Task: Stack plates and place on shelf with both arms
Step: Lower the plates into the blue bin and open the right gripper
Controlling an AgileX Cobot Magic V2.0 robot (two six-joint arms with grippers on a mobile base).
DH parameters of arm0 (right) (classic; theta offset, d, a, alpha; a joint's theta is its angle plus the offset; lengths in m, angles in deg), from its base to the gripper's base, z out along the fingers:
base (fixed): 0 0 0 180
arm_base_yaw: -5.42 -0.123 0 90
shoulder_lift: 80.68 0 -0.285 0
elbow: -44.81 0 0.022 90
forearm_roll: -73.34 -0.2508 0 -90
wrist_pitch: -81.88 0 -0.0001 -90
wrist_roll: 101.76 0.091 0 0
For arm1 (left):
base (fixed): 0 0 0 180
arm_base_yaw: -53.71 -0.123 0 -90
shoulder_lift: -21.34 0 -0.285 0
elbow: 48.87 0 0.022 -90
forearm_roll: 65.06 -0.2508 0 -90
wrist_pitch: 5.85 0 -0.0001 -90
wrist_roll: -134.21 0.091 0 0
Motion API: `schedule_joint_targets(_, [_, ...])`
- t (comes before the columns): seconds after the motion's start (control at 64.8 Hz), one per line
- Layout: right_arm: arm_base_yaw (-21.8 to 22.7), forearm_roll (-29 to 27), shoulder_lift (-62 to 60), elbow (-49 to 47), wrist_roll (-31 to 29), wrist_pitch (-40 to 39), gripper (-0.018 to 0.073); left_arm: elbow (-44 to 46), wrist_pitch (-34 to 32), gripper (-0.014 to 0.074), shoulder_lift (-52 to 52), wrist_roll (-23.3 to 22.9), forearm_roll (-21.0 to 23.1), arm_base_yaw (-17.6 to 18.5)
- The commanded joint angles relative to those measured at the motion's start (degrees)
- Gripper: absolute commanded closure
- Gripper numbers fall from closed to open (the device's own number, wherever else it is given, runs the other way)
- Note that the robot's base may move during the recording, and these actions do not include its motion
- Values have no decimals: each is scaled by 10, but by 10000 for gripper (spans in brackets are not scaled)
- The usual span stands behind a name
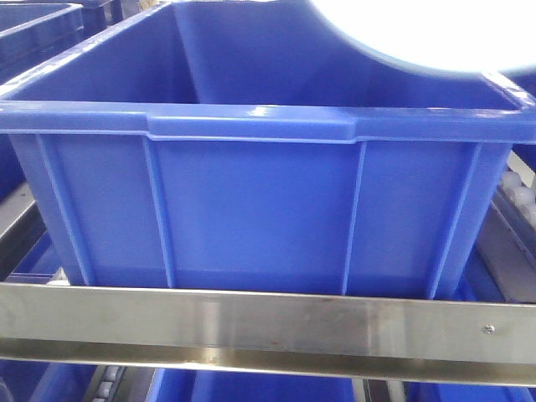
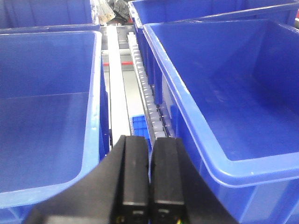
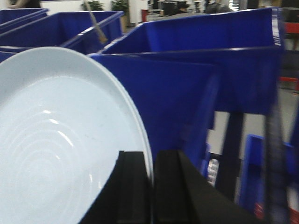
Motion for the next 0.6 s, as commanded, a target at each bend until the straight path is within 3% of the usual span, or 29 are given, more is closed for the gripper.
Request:
schedule_joint_targets(0.0, [-23,2,67,-61,6,-106,510,17,-46,514,-4,-4,1,1])
schedule_joint_targets(0.216, [-55,1,244,-141,6,-204,490,17,-46,514,-4,-4,1,1])
schedule_joint_targets(0.463, [-55,0,335,-180,31,-230,284,17,-46,514,-4,-4,1,1])
schedule_joint_targets(0.586, [-55,0,335,-180,31,-229,251,17,-46,514,-4,-4,1,1])
